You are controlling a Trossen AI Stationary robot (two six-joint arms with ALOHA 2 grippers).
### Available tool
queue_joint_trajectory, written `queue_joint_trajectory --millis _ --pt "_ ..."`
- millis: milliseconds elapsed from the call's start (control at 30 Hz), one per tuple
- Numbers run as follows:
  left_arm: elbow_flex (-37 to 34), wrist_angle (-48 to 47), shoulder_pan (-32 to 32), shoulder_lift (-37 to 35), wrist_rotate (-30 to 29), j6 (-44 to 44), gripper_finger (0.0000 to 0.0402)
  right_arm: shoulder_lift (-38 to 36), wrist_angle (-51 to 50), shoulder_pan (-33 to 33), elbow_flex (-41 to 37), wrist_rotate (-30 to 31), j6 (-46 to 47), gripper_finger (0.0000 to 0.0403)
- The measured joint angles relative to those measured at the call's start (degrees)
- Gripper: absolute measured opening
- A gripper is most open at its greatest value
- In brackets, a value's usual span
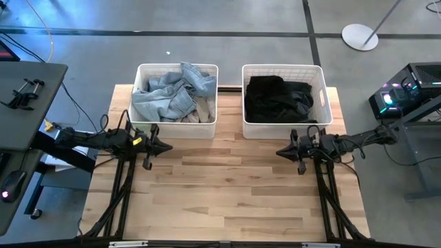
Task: Sort clothes
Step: Return to Home Position
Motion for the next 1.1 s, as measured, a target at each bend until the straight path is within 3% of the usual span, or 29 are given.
queue_joint_trajectory --millis 167,367,600,1100 --pt "0.0 0.2 0.1 2.2 -1.3 3.7 0.0 0.0 0.3 -0.6 0.0 1.7 -2.7 0.0" --pt "0.1 1.3 0.0 4.4 -6.5 2.1 0.0 0.0 0.4 -2.2 0.0 2.1 -3.3 0.0" --pt "0.1 0.2 0.1 4.5 -2.0 -2.2 0.0 0.0 0.4 -2.8 0.0 1.8 -3.7 0.0" --pt "0.0 0.2 0.1 4.5 -1.6 0.7 0.0 0.0 0.4 -2.7 0.0 1.7 -3.7 0.0"
